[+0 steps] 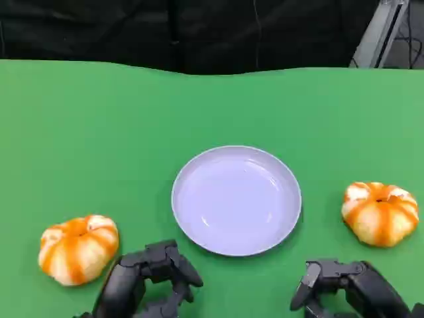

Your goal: Grasp the bread from the table and place it into the plate.

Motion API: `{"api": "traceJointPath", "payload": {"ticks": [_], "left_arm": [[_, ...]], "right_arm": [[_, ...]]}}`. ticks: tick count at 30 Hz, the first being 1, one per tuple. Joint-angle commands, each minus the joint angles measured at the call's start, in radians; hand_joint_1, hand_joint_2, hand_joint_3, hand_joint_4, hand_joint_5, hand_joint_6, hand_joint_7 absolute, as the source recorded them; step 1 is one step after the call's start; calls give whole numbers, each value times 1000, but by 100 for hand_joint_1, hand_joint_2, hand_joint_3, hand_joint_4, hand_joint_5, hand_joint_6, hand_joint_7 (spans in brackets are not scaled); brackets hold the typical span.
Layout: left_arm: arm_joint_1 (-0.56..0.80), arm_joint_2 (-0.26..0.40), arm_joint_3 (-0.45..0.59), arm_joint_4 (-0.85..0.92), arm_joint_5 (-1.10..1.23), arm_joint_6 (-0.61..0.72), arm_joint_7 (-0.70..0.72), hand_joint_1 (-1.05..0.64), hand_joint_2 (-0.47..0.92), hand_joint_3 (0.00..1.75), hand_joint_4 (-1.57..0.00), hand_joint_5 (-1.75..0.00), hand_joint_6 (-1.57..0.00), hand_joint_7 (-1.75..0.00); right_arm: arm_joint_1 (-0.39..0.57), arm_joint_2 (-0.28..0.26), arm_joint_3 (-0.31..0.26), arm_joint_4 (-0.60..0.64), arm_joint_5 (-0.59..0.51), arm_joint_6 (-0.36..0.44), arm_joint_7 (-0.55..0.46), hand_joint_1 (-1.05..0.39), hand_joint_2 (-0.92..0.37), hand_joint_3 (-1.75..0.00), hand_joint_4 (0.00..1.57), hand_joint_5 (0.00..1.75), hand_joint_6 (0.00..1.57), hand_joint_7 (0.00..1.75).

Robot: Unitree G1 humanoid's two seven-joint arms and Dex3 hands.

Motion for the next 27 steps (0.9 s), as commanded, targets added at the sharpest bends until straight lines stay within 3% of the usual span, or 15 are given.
{"api": "traceJointPath", "payload": {"ticks": [1,18,21,24,25,26,27], "left_arm": [[-3,13,4,5,4,-3,9,-4,66,92,-85,-146,-89,-120],[0,10,7,-7,20,9,37,-3,68,89,-84,-143,-89,-118],[-1,16,7,-10,29,3,47,-2,75,75,-89,-118,-97,-90],[5,16,8,-26,27,12,48,-2,78,70,-91,-112,-101,-81],[12,17,8,-43,21,22,47,-10,85,47,-94,-66,-100,-45],[17,17,8,-57,18,31,46,-14,88,34,-97,-39,-99,-25],[21,18,8,-68,16,38,45,-16,90,27,-98,-25,-99,-15]], "right_arm": [[-17,-2,-16,4,14,-2,-7,-14,-68,-85,80,147,82,116],[-39,3,-21,35,11,-14,-2,-14,-66,-87,79,148,83,116],[-38,3,-20,33,7,-13,-5,-14,-66,-87,80,148,83,116],[-38,2,-19,32,1,-15,-10,-14,-66,-88,80,148,83,116],[-38,2,-19,33,-2,-17,-12,-13,-66,-88,80,148,82,116],[-38,2,-19,34,-3,-18,-14,-12,-66,-88,80,147,82,116],[-38,3,-20,34,-4,-19,-15,-12,-67,-88,80,147,82,116]]}}
